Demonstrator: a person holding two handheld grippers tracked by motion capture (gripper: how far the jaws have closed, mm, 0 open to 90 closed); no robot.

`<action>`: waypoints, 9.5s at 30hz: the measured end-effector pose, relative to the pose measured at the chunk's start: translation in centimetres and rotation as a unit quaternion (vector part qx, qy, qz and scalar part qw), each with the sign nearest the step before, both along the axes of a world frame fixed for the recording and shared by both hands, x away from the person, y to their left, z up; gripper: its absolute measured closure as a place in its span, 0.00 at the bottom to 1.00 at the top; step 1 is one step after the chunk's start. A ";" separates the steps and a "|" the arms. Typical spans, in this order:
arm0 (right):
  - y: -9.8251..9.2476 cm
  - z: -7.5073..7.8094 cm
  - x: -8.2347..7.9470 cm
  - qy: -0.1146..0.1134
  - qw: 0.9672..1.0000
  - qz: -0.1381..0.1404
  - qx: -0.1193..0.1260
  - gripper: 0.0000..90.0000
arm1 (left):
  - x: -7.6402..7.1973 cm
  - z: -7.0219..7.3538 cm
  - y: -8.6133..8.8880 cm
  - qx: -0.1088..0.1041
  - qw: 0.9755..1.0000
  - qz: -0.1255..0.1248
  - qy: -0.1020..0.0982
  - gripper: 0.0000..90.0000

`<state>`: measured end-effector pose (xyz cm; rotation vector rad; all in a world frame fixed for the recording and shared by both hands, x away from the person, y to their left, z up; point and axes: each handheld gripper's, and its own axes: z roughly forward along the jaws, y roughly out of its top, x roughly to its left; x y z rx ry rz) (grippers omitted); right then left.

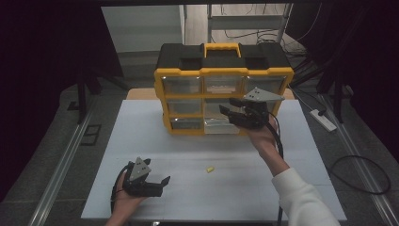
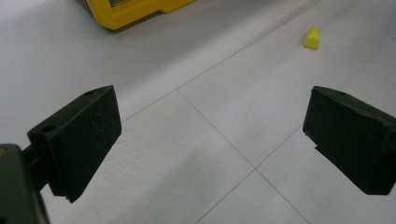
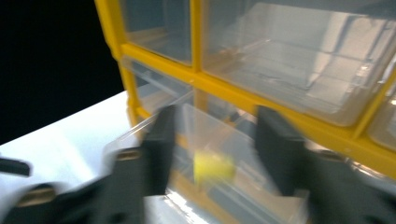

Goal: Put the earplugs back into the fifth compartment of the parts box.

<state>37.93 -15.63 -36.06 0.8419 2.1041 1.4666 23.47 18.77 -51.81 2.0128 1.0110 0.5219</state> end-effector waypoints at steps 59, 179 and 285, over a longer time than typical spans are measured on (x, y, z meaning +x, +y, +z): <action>3.5 -11.0 -8.3 0.088 0.984 0.082 -0.135 0.24 | 0.0 0.0 0.0 -0.007 1.000 -0.001 0.005 0.04; -1.5 0.9 -5.9 -0.025 0.998 0.053 0.036 0.79 | 0.0 0.0 -0.1 -0.004 1.000 -0.002 0.000 0.04; -15.2 -12.3 -11.7 0.061 0.996 -0.061 -0.028 0.29 | 0.1 0.3 -0.6 -0.023 1.000 -0.017 -0.012 0.05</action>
